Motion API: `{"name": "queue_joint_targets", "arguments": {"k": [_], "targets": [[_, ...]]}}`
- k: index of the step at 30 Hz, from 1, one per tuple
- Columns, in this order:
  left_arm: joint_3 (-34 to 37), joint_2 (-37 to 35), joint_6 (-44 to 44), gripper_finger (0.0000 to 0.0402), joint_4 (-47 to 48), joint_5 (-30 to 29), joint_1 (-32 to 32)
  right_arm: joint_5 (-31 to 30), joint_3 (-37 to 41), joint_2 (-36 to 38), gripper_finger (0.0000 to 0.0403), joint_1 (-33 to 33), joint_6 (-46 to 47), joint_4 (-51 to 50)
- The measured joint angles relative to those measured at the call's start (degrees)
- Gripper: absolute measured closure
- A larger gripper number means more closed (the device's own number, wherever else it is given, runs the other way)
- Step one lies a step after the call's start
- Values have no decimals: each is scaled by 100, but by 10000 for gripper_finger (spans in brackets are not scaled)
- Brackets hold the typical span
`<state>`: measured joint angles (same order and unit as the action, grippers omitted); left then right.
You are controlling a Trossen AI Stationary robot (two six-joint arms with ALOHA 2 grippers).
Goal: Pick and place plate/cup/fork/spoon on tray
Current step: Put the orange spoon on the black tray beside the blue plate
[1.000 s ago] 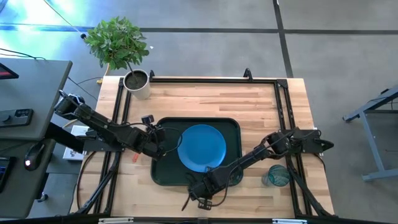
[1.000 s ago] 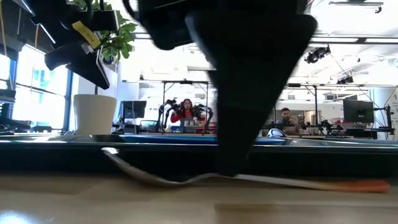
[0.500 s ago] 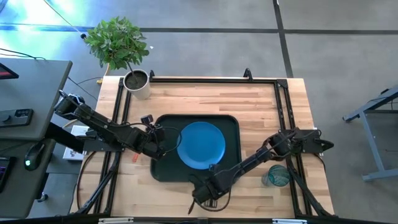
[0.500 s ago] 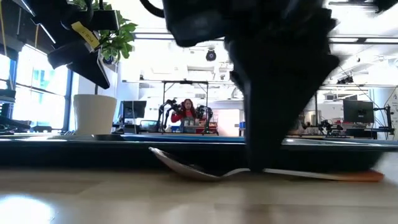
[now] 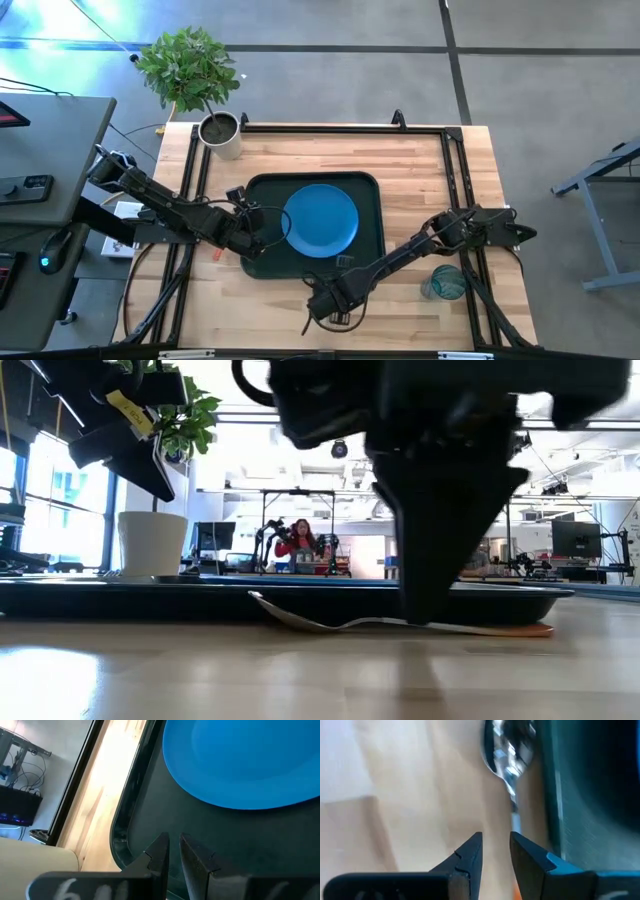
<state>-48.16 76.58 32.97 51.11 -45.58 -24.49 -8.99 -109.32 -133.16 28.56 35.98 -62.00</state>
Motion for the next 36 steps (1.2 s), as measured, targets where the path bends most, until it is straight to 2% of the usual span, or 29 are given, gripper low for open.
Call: {"name": "queue_joint_targets", "arguments": {"k": [4,8,15,19,22,27,31,36], "targets": [[0,0,85,367,-4,-38,2,-272,0,0,313,1,261,-365],[0,0,131,367,-9,-120,2,-316,13,2,313,-8,132,-213],[0,0,133,367,-15,-130,9,-11,516,74,313,-83,1,480],[0,1,200,367,-22,-128,9,85,675,72,316,-90,-28,558],[0,0,259,367,-24,-95,9,158,675,62,332,-93,-148,575],[0,0,478,367,-36,-42,9,82,680,48,392,-105,-127,597],[0,0,641,367,-39,-39,9,91,697,158,389,-114,17,651],[0,2,748,366,-60,288,9,-11,750,553,399,-4,-376,1054]]}}
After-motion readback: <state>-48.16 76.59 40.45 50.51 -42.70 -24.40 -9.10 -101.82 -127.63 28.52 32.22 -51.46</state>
